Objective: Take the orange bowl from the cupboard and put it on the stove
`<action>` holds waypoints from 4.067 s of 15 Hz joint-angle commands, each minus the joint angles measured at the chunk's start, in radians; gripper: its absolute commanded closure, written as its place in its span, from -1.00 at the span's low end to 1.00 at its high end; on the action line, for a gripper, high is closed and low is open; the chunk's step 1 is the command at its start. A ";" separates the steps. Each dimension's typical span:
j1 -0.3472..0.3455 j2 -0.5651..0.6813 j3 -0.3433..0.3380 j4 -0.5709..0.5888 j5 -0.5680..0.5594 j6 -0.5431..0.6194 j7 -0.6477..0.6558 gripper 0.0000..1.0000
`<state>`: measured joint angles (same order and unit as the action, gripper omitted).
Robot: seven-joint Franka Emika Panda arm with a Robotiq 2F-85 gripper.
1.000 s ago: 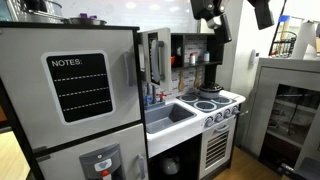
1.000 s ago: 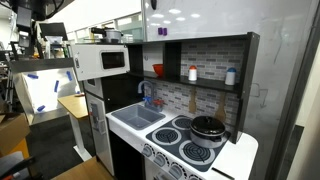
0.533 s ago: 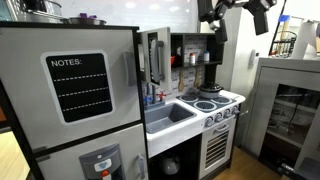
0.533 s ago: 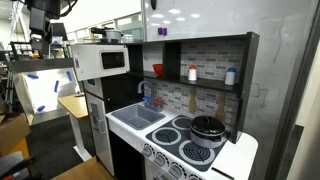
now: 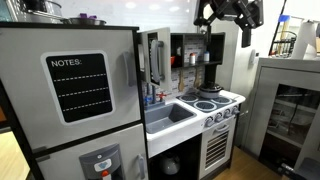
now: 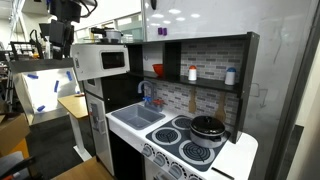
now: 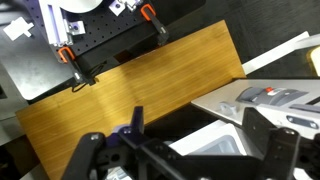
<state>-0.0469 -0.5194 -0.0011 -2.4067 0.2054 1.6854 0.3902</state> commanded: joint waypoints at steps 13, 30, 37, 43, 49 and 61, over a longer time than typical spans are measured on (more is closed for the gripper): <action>-0.040 0.052 -0.031 0.004 0.048 0.056 -0.051 -1.00; -0.071 0.130 -0.081 -0.050 0.440 0.391 0.044 -1.00; -0.069 0.091 -0.042 -0.153 0.514 0.598 0.114 -1.00; -0.058 0.032 -0.028 -0.251 0.601 0.767 0.097 -1.00; -0.039 0.014 -0.048 -0.299 0.747 0.877 -0.005 -1.00; 0.032 0.111 -0.047 -0.230 1.001 1.003 -0.281 -1.00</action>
<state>-0.0428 -0.4621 -0.0417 -2.6779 1.1357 2.6316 0.1848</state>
